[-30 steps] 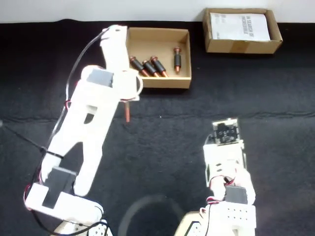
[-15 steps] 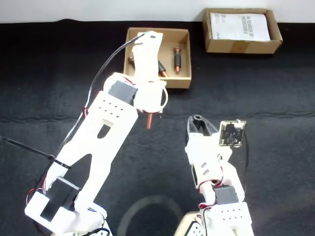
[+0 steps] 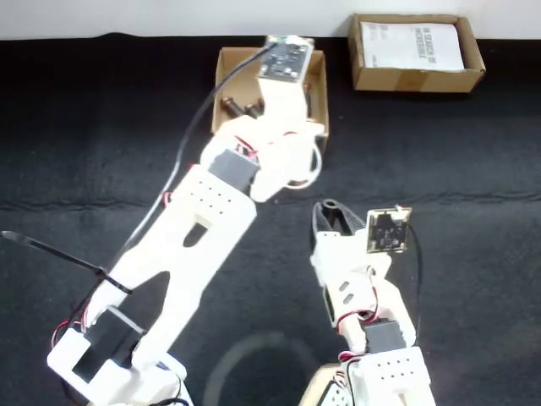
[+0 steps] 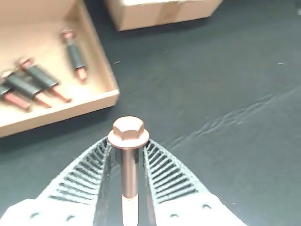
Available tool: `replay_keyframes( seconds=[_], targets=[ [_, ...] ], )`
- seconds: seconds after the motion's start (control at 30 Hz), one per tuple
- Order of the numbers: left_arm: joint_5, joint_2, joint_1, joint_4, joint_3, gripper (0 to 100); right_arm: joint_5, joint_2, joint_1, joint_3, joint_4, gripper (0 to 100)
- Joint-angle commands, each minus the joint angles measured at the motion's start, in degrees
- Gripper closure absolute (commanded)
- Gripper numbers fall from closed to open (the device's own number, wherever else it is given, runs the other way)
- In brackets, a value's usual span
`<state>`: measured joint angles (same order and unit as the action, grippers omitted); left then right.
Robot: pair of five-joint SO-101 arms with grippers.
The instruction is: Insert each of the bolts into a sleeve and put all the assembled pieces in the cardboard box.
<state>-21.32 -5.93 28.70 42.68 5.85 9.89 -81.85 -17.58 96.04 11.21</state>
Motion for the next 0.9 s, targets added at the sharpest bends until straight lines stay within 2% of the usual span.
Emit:
replay_keyframes(
  seconds=[0.0, 0.23, 0.87],
  targets=[
    [0.26, -2.68, 2.77, -4.4, -0.4, 99, -0.7, -1.1, -2.68, 6.64, -4.88, 99.1],
    [0.26, -2.68, 4.62, -7.03, -0.4, 99, -0.88, -1.1, -3.21, 6.46, -7.69, 99.1],
    [0.09, -3.38, 1.27, -6.77, 5.49, 99, -0.97, -1.1, -2.77, 6.46, -7.69, 99.1]
  ],
)
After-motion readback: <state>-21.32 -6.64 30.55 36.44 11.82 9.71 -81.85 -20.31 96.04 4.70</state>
